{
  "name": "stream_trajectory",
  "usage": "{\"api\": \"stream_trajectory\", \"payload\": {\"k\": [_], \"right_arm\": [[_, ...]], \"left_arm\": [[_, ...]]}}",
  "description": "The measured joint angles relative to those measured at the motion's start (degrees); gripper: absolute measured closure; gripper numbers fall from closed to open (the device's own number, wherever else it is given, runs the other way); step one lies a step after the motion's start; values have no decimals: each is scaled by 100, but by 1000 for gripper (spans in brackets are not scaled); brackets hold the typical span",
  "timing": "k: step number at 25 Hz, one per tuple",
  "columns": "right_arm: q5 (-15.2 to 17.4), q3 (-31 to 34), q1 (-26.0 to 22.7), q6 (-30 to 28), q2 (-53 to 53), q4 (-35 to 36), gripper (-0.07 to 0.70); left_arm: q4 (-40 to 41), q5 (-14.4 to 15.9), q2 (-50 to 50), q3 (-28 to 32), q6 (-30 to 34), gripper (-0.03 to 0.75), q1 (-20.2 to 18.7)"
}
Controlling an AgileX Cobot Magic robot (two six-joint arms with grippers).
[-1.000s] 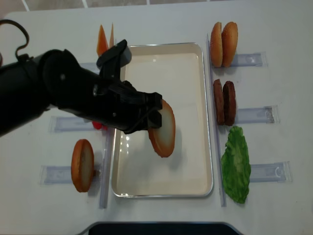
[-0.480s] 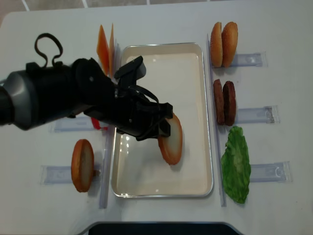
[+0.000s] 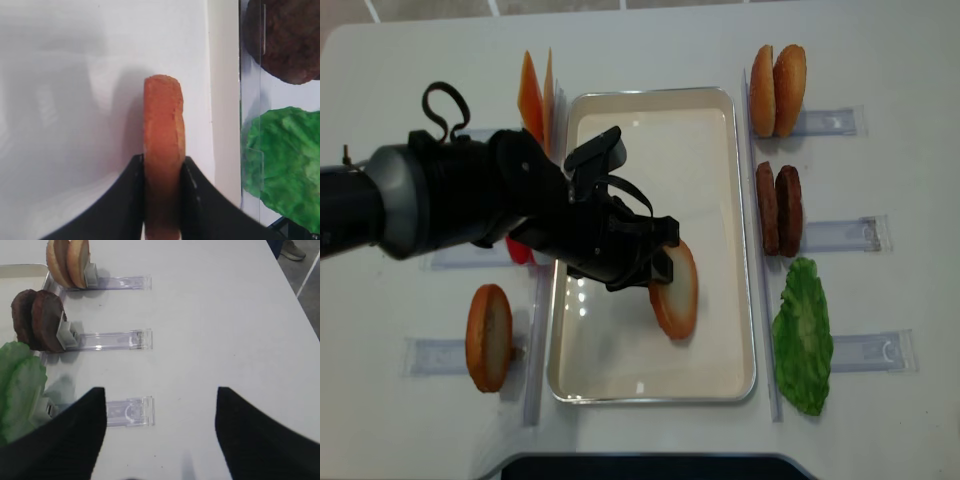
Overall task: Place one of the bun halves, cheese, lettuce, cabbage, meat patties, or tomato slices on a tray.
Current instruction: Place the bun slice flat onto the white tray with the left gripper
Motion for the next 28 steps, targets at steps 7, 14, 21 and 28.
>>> {"api": "stream_trajectory", "payload": {"k": [7,14,21,28], "right_arm": [[0,0,0,0,0,0,157],[0,0,0,0,0,0,157],[0,0,0,0,0,0,157],[0,0,0,0,0,0,157]], "left_arm": [[144,35,0,-6,7,574,0],[659,153,7,-10,-402,475,0],[1696,309,9,-10,-1367,341,0],[2736,472,9,-10,-2247,314,0]]}}
